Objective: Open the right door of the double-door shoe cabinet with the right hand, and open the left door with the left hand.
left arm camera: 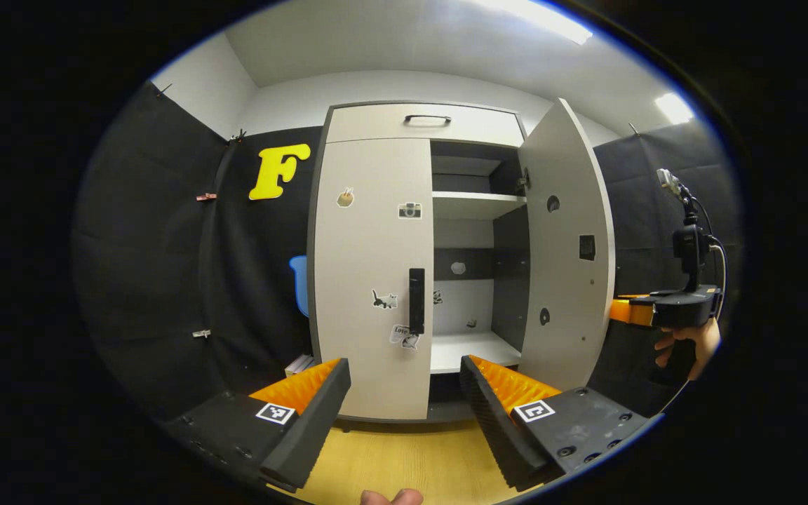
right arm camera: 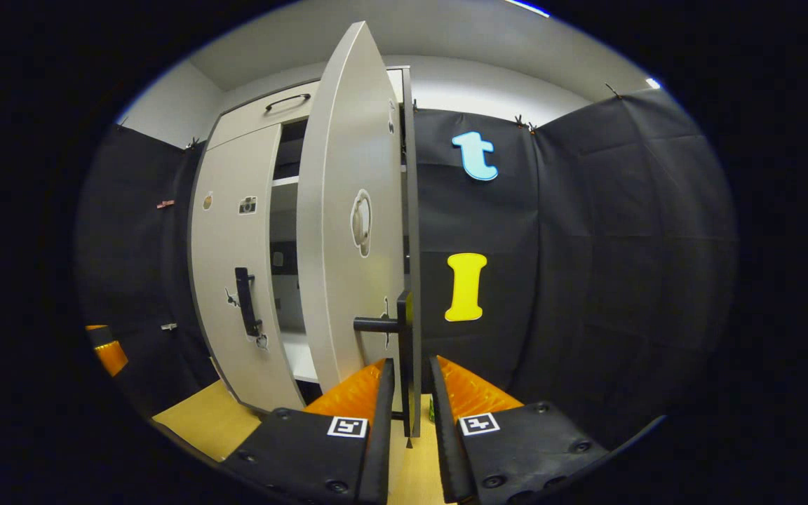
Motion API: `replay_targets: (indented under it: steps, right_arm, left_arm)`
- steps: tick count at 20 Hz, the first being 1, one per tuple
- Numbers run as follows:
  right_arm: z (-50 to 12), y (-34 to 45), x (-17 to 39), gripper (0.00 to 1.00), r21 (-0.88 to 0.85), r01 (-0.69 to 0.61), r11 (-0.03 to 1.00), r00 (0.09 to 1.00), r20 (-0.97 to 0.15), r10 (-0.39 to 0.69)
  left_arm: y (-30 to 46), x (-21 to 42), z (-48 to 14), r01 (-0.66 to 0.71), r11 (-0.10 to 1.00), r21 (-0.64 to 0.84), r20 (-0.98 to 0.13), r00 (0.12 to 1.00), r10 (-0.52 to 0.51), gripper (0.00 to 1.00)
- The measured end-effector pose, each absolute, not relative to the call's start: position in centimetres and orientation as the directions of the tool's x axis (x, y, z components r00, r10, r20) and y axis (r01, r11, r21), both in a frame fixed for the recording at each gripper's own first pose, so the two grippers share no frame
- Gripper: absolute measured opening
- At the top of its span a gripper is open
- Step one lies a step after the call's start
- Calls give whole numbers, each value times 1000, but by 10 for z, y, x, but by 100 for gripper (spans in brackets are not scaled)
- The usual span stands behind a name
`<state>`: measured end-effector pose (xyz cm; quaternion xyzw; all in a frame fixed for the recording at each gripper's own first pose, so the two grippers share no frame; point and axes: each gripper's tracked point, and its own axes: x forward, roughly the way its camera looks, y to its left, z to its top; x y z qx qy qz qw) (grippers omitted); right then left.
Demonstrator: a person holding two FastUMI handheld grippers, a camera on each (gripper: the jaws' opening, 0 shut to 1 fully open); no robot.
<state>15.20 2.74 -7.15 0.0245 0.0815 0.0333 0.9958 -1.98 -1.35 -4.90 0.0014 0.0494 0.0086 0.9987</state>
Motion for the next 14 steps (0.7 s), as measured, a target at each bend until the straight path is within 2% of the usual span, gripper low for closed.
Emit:
replay_targets:
  steps: [2, 4, 5, 7, 8, 9, 10, 11, 14]
  right_arm:
    - [-69, 16, 152, 33, 59, -27, 998, 987, -155, 36]
    - [-68, 22, 151, 36, 96, -46, 994, 985, -159, 61]
    - [-67, 21, 151, 48, 88, -40, 995, 986, -157, 53]
    - [-62, 10, 152, 59, 55, -18, 998, 991, -131, 26]
    - [-59, 8, 154, 58, 40, -10, 999, 993, -116, 15]
    - [-58, 6, 156, 68, 29, -4, 1000, 994, -107, 7]
    - [-57, 2, 157, 71, 15, 6, 1000, 995, -103, -4]
    - [-55, -3, 155, 82, 1, 22, 1000, 995, -98, -22]
    - [-51, -4, 151, 95, 12, 17, 1000, 997, -77, -16]
  left_arm:
    - [-21, -15, -50, -7, 1000, 6, -101, 995, 8, 98]
    - [-27, -9, -52, 3, 1000, 7, -105, 994, -2, 98]
    - [-31, -6, -53, 8, 1000, 8, -108, 994, -7, 98]
    - [-36, -1, -53, 14, 1000, 12, -109, 994, -12, 98]
    - [-38, 3, -53, 16, 1000, 16, -110, 994, -14, 98]
    - [-42, 7, -53, 18, 1000, 19, -108, 994, -16, 98]
    - [-44, 11, -53, 18, 1000, 23, -108, 994, -16, 98]
    - [-46, 14, -53, 21, 999, 26, -107, 994, -18, 98]
    - [-51, 30, -51, 21, 999, 43, -95, 995, -17, 97]
